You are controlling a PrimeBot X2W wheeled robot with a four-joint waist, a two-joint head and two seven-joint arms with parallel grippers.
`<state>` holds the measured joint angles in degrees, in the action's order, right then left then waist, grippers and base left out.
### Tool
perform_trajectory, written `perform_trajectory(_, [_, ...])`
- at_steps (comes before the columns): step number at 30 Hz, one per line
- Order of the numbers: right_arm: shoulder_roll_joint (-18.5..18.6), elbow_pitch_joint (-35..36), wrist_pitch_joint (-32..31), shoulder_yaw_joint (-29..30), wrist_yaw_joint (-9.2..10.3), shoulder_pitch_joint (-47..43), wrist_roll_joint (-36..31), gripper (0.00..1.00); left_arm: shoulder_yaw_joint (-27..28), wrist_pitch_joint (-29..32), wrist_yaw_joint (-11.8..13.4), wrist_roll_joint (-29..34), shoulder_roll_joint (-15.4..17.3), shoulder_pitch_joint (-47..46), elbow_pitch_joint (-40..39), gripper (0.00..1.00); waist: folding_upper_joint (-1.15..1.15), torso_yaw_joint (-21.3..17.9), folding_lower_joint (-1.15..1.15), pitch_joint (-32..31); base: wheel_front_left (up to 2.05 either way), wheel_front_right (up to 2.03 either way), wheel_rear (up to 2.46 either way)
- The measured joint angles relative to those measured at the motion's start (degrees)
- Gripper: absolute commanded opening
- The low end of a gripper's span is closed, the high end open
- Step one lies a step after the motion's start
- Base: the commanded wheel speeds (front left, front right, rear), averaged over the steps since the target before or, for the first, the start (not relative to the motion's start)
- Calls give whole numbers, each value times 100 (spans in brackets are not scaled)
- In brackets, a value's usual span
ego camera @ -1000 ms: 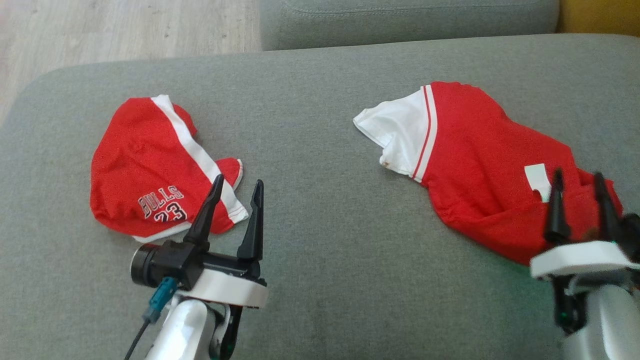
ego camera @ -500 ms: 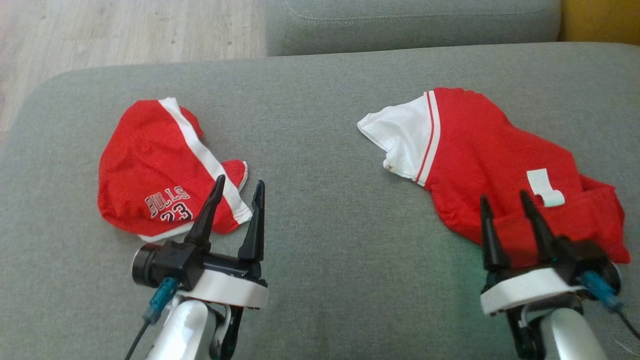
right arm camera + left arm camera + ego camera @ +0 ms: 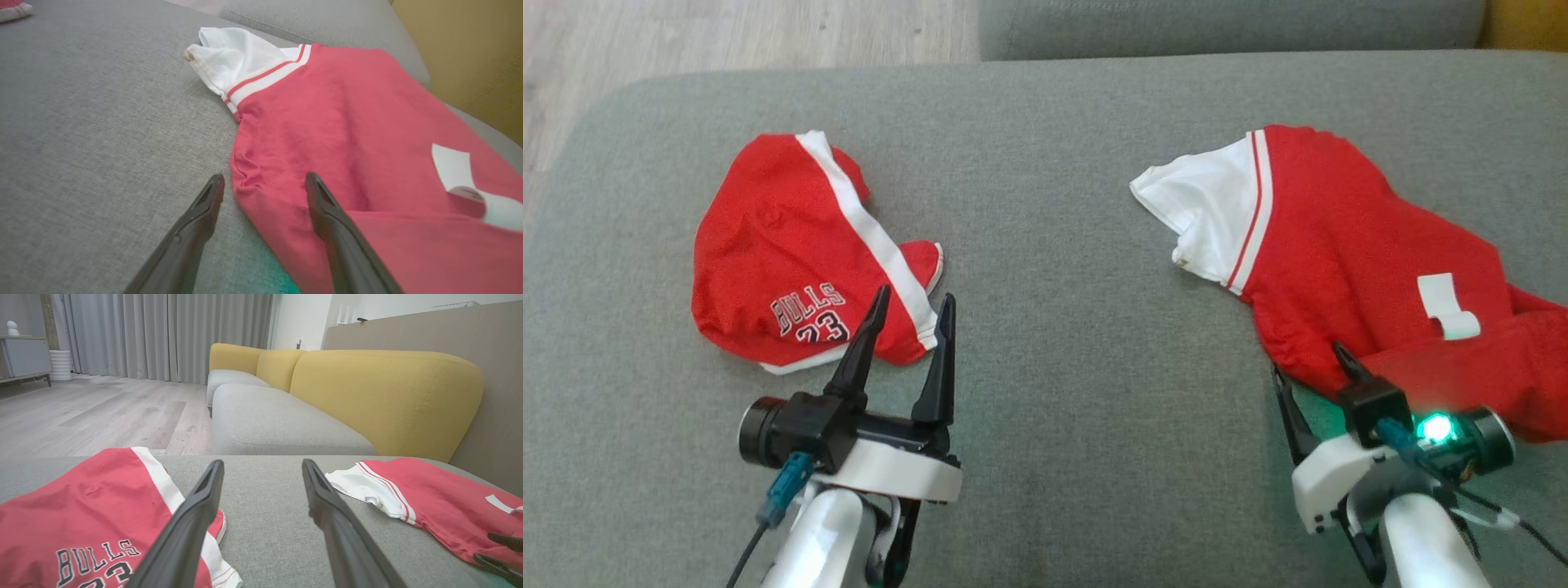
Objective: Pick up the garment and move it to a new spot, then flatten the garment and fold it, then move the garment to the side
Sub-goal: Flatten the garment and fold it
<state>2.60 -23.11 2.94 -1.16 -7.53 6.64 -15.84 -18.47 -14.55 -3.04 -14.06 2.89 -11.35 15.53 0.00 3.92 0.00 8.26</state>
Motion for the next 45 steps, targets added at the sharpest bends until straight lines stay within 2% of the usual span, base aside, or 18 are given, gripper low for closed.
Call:
perform_trajectory(7, [-1, -421, -169, 244, 0, 231, -346, 100, -52, 0, 3, 1, -1, -47, 1, 100, 0, 102, 0, 150, 0, 0, 0])
perform_trajectory(8, [-1, -449, -169, 250, 0, 247, -346, 37, -58, 0, 4, 1, -1, -59, 1, 100, 0, 114, 0, 161, 0, 0, 0])
perform_trajectory(9, [-1, -474, -159, 247, 0, 276, -337, 0, -65, 0, 8, 1, -1, -68, 1, 100, 0, 124, 0, 165, 0, 0, 0])
perform_trajectory(14, [0, -467, 312, 2, 0, 364, 44, 0, -76, 0, 9, 0, -2, -74, 21, 100, 0, 131, 0, 71, 0, 0, 0])
perform_trajectory(20, [2, 90, 783, -662, 0, 519, 480, 0, -108, 0, 9, -3, -2, -54, 47, 100, 0, 101, 0, -181, 0, 0, 0])
perform_trajectory(28, [69, 895, 704, -1363, 0, 1254, 1093, 0, -166, 0, 10, -18, -2, 51, 47, 100, 0, 144, -1, -506, 0, 0, 0])
perform_trajectory(33, [151, 1308, 482, -1658, 0, 2073, 1917, 0, -153, 0, 10, -19, -2, 171, 36, 100, 0, 227, -1, -635, 0, 0, 0])
perform_trajectory(36, [204, 1484, 335, -1571, 0, 2591, 2394, 0, -131, 0, 11, -18, -2, 213, 22, 100, 0, 253, -1, -656, 0, 0, 0])
perform_trajectory(41, [688, 1595, -67, -1072, 0, 2899, 2961, 0, -118, 0, 10, -15, -1, 225, -43, 100, 0, 269, -1, -551, 0, 0, 0])
perform_trajectory(45, [1533, 1198, -458, -728, 0, 2798, 2998, 0, -145, 0, -1, 8, -2, 177, -49, 100, 0, 290, -1, -353, 0, 0, 0])
